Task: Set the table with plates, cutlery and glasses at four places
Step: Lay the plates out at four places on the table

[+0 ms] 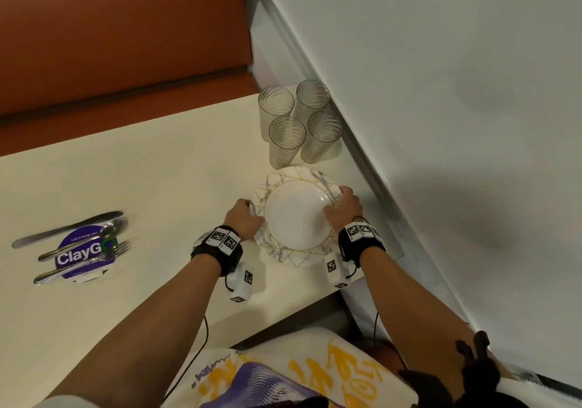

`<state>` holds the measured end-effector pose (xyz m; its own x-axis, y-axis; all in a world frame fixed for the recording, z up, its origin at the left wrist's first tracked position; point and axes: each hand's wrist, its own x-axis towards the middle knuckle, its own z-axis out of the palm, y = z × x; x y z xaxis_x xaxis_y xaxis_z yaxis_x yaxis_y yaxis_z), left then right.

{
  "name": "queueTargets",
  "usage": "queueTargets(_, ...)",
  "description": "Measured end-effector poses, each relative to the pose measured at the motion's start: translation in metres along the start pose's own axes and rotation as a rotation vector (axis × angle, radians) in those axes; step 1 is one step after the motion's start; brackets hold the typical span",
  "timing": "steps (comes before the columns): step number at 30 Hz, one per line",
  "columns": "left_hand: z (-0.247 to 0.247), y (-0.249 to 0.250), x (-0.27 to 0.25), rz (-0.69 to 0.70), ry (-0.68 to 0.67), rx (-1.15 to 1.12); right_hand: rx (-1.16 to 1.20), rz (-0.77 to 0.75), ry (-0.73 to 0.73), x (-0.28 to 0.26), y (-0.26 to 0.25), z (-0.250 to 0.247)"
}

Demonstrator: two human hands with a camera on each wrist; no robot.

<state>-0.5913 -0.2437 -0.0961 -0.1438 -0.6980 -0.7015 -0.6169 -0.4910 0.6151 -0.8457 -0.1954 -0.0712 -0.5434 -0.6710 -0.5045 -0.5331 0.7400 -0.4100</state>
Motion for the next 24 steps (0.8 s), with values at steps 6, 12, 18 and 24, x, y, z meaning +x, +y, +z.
queueTargets(6, -0.038, -0.017, -0.016, -0.087, 0.087, -0.257, 0.073, -0.023, 0.011, -0.022, -0.025, 0.024)
queueTargets(12, -0.108, -0.05, -0.044, -0.116, 0.225, -0.444, 0.158, -0.081, -0.06, -0.063, -0.072, 0.068)
queueTargets(18, -0.186, -0.103, -0.082, -0.134, 0.078, -1.038, 0.16, -0.18, -0.135, -0.111, -0.135, 0.12)
queueTargets(24, -0.243, -0.17, -0.106, -0.041, -0.006, -1.33, 0.214, -0.342, -0.144, -0.155, -0.188, 0.166)
